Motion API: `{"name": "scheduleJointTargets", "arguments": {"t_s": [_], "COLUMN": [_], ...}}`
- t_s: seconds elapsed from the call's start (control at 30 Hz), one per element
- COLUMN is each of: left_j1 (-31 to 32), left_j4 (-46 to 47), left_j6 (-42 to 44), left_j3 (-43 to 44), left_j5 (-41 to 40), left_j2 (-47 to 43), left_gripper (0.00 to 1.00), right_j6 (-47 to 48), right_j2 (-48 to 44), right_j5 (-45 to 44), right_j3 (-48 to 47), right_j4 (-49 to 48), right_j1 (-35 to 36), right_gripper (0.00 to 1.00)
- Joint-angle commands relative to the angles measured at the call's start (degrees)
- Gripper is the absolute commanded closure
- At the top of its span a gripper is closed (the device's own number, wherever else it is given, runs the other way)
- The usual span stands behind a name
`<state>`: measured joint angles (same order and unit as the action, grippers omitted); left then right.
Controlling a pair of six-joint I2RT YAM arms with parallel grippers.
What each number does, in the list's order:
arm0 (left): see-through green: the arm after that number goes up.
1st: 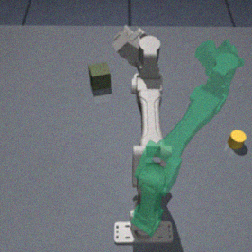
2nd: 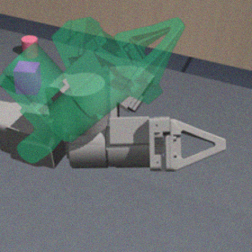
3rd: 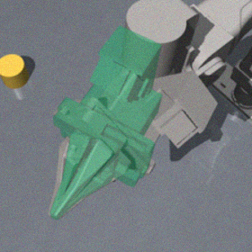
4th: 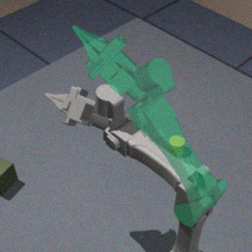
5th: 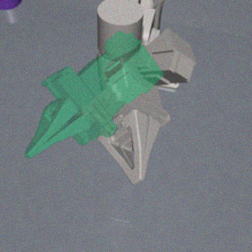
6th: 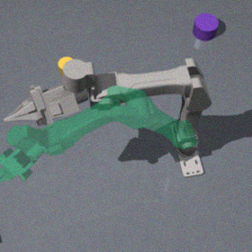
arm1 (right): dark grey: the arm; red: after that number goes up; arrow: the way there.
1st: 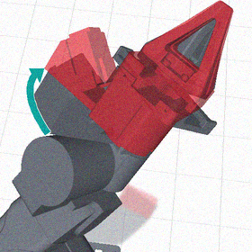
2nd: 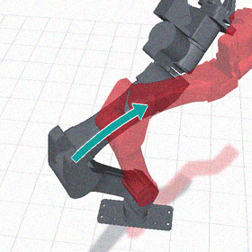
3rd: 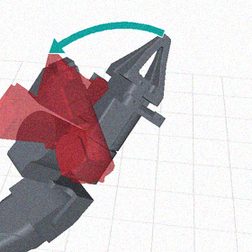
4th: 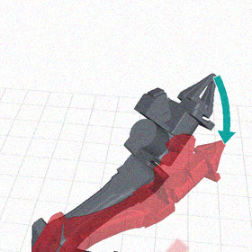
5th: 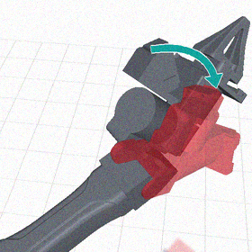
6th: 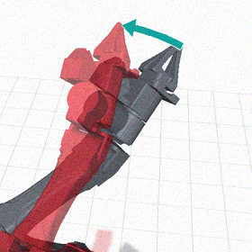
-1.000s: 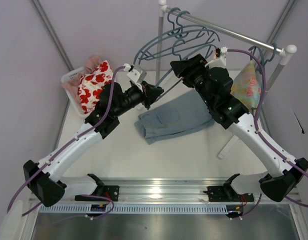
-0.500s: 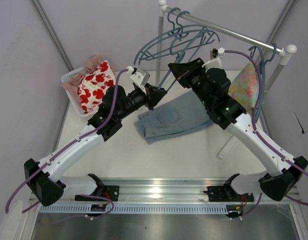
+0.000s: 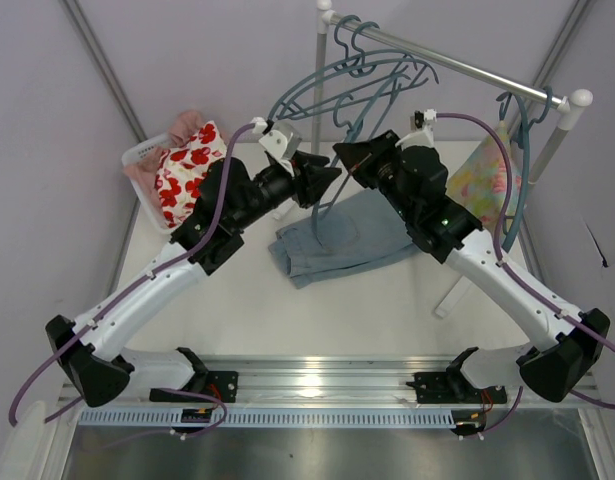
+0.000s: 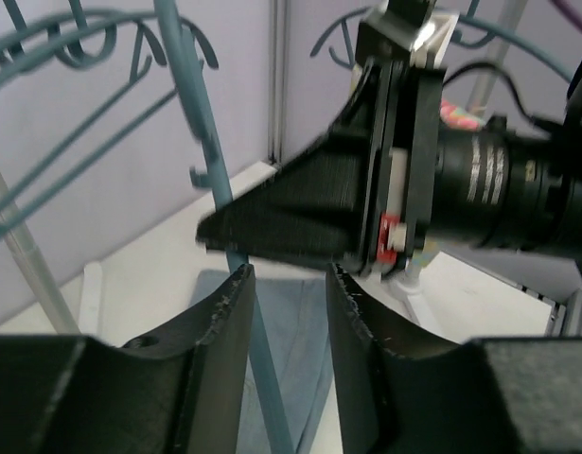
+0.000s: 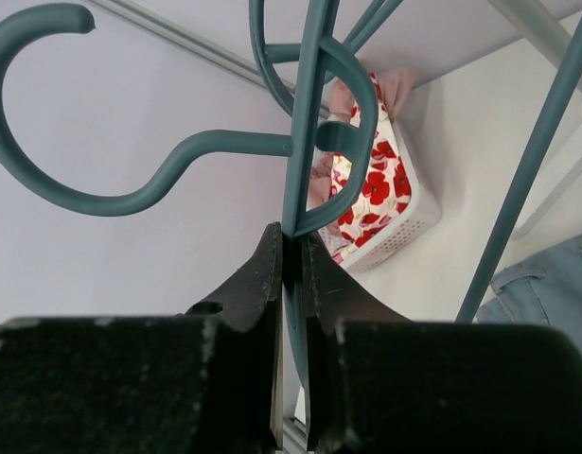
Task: Place the skirt on the hanger
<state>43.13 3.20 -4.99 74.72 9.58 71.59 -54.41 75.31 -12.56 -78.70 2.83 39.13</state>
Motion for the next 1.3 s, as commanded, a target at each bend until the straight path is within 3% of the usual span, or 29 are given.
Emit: {"name": "scheduleJointTargets", "arguments": {"t_s": [0.0,0.33,0.53,0.7,1.27], "left_j1": [0.55,0.55,0.55,0.46,0.46], "left_j4": [-1.18,-2.76,-0.66,0.14,-0.65], "left_j6": [2.27,3.41,3.41,3.24,3.15], "left_j3": [4.73,6.23,-2.97,-5.64,2.01], "left_j5": [-0.61,-2.2,-0.53,-2.03,-1.5], "left_j2": [2.67,6.63,1.1,-3.56,4.69], "left_gripper": [0.6,0.63,0.63,0.59,0.64], "right_j6": [-0.52,-1.05,0.1,0.1,-0.52], "right_j2": [-2.09,-3.06,-3.42,-2.27,-2.01], "right_j5": [0.52,0.52,-1.15,-0.37,3.06], "right_j3": [0.38,1.09,1.18,1.09,0.74], "right_j4": [-2.21,-4.15,-3.97,-3.89,-5.11], "right_j1": [0.77,1.12,1.03,1.03,1.65], "right_gripper": [1.0,1.0,1.0,1.0,1.0]}}
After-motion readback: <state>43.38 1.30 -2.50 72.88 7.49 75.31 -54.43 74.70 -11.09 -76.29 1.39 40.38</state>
